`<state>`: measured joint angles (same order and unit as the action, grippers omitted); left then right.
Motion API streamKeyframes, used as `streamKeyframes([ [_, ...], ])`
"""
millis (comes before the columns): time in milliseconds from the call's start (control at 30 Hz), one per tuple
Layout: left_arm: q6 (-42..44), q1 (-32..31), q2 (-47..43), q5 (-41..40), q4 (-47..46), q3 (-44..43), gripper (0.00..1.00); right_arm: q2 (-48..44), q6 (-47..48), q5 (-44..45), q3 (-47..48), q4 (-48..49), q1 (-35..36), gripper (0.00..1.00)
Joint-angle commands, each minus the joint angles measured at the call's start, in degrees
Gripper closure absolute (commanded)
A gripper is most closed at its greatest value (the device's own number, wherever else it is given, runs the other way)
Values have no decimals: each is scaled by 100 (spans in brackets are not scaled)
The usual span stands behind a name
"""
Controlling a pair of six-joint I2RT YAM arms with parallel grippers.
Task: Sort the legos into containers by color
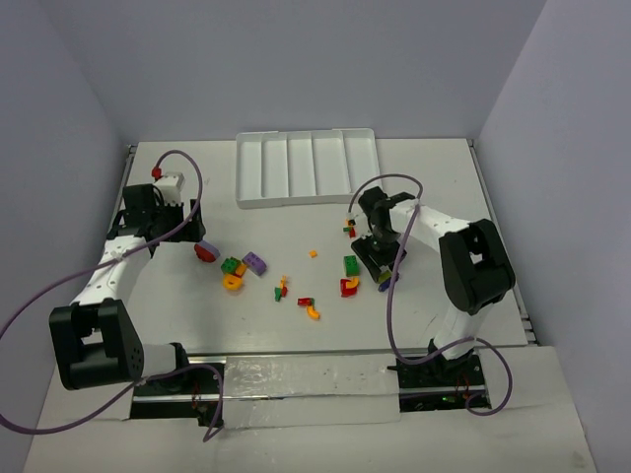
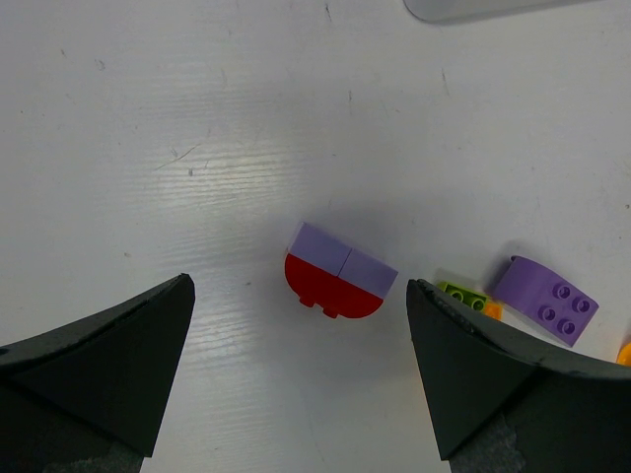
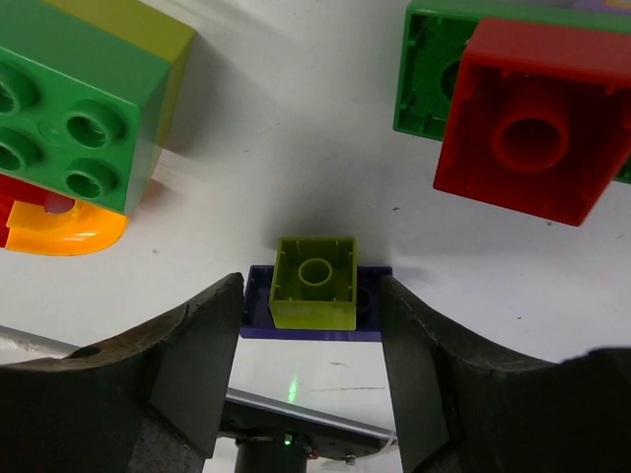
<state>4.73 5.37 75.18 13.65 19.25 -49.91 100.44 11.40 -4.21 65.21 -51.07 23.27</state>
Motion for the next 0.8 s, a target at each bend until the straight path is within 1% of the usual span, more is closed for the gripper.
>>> streamKeyframes([
  [0,-43,0,40,-40,-178,-87,1,35,-59,-71,-86,130,46,38],
  [67,-50,0,66,-38,-167,-105,1,59,-68,-71,-96,132,46,42],
  [233,-51,0,102,-40,-158,-152,1,109,-74,3,-144,169,48,44],
  [333,-45,5,117,-58,-146,-171,1,130,-68,49,-164,176,49,50],
  [433,-43,8,118,-64,-129,-205,1,125,-59,87,-186,181,49,61],
  [467,-43,6,107,-56,-121,-216,1,116,-61,83,-191,165,53,66],
  [533,-52,0,73,34,-86,-270,1,54,-69,35,-149,97,46,83],
  [567,-58,0,56,90,-74,-298,1,10,-74,-4,-105,53,46,95],
  [600,-60,0,22,166,-43,-330,1,-94,-76,-46,-11,-2,46,100],
  [700,-72,0,-68,438,70,-477,1,-404,-47,-315,330,-310,41,100],
  [767,-74,0,-171,832,172,-694,1,-660,-46,-494,915,-559,15,100],
])
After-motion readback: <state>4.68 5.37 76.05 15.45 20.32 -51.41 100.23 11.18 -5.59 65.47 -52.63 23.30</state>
